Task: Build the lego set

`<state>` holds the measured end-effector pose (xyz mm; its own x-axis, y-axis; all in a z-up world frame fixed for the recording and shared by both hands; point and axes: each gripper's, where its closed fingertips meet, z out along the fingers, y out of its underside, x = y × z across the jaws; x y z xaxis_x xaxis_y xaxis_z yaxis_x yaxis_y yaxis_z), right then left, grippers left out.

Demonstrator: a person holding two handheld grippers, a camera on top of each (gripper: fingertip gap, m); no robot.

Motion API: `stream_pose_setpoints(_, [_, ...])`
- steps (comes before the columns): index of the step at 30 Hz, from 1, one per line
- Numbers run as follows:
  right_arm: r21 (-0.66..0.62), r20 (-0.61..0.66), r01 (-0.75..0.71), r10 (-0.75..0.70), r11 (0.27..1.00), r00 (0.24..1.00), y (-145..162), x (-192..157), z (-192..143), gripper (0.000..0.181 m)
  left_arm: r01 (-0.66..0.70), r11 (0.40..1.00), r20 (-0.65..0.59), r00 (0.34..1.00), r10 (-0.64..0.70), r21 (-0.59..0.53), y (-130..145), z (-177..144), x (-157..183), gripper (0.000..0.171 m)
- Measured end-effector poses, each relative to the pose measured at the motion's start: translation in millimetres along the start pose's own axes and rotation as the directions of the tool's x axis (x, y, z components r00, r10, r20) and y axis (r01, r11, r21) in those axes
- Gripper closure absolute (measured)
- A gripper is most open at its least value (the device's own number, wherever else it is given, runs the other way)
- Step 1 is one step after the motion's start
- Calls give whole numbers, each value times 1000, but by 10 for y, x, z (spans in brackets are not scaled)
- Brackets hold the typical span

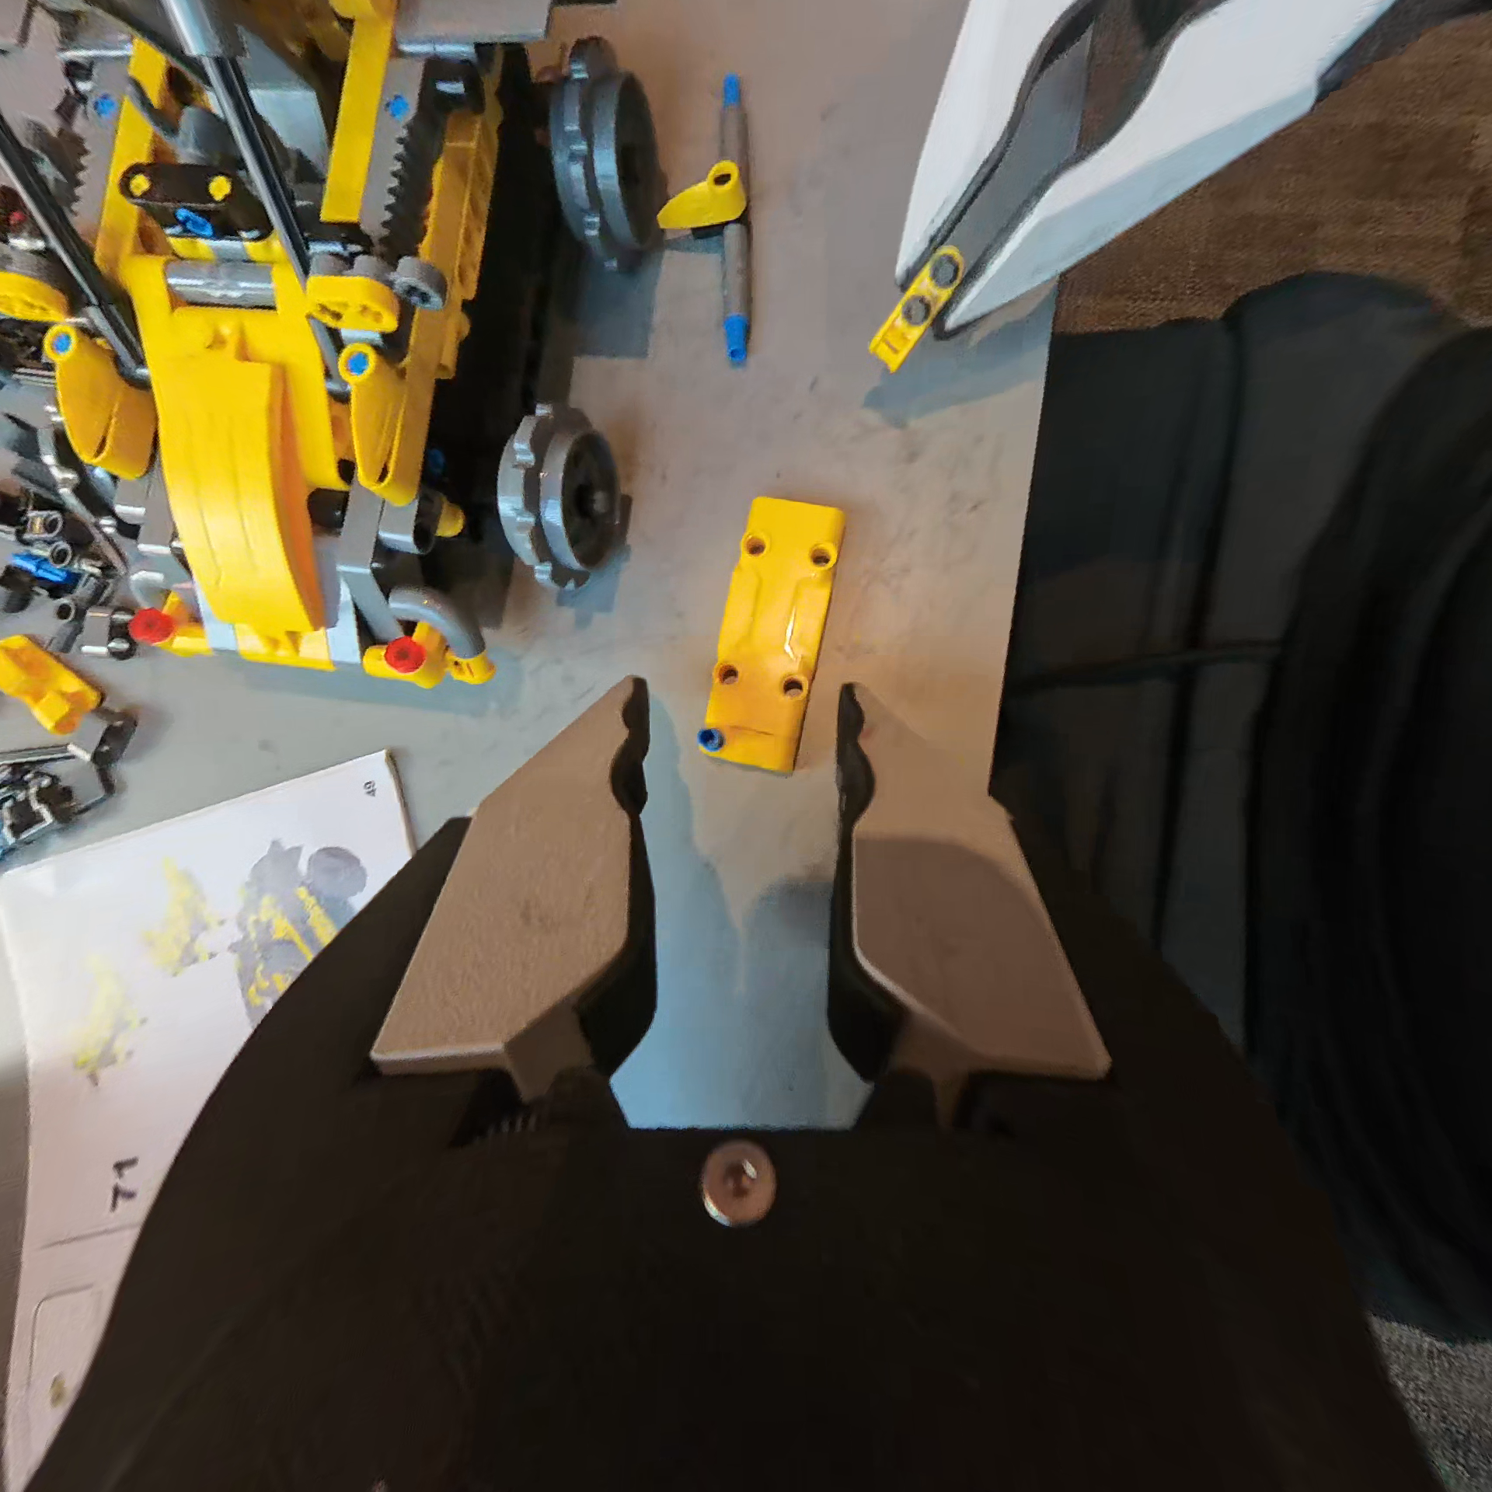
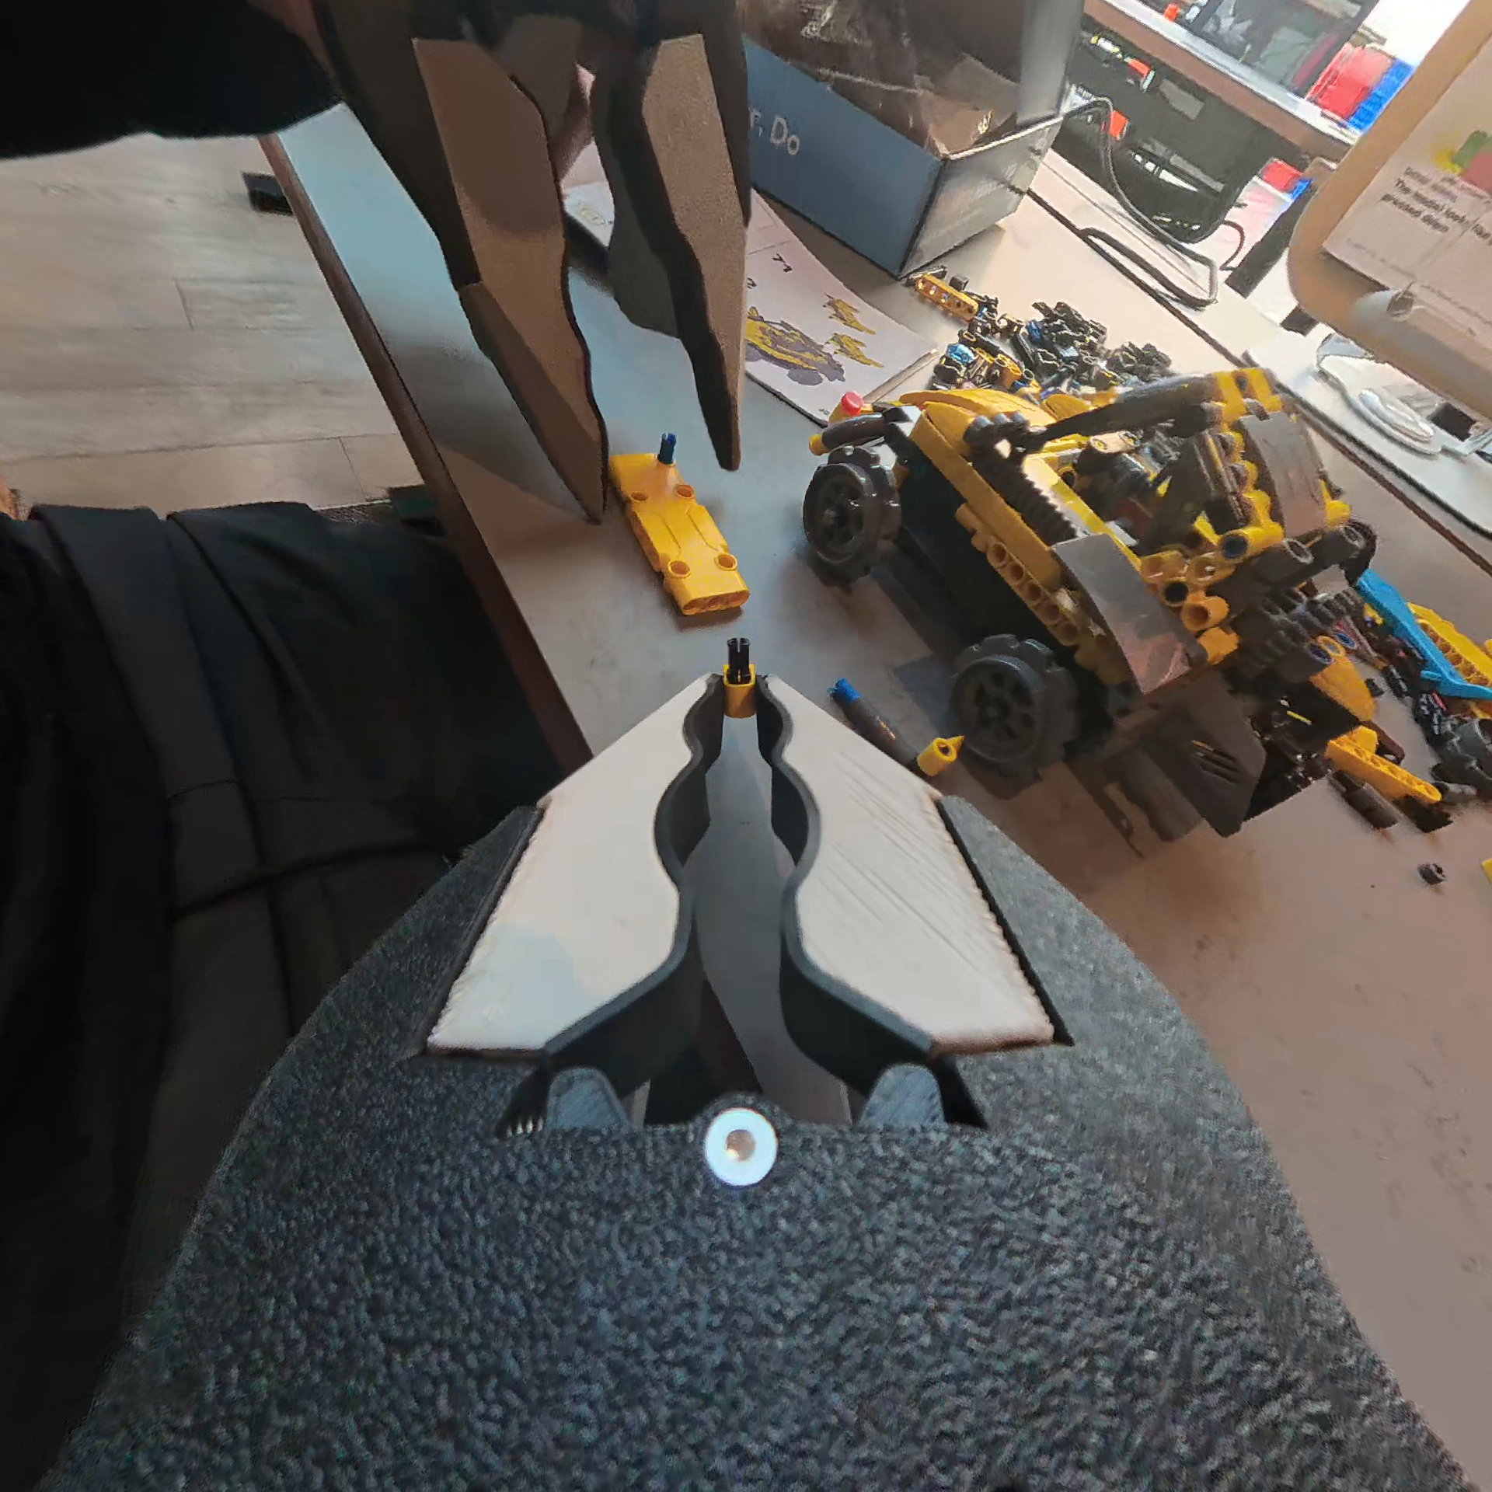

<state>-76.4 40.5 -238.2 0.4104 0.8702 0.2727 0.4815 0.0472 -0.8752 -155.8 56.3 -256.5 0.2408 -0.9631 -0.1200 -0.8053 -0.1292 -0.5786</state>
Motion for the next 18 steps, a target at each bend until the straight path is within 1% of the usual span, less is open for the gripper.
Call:
stream_pose_setpoints(1, [-1, -3, 17, -17, 1000, 1000, -4, -14, 2, 174, 2, 1000, -6, 1000, -2, 5, -13, 17, 13, 130])
stream_pose_setpoints(6, [-3, -5, 44, -44, 999, 999, -14, -51, 19, 174, 0, 1000, -64, 998, 1, 16, -11, 20, 110, 151])
stream_pose_setpoints(12, [-11, -30, 70, -71, 997, 997, -14, -33, 13, 174, 2, 1000, -93, 996, 1, 26, -11, 18, 154, 151])
stream_pose_setpoints(18, [-29, -61, 112, -114, 993, 992, 5, -12, 18, 174, -40, 999, -118, 992, 43, 27, -29, 18, 246, 151])
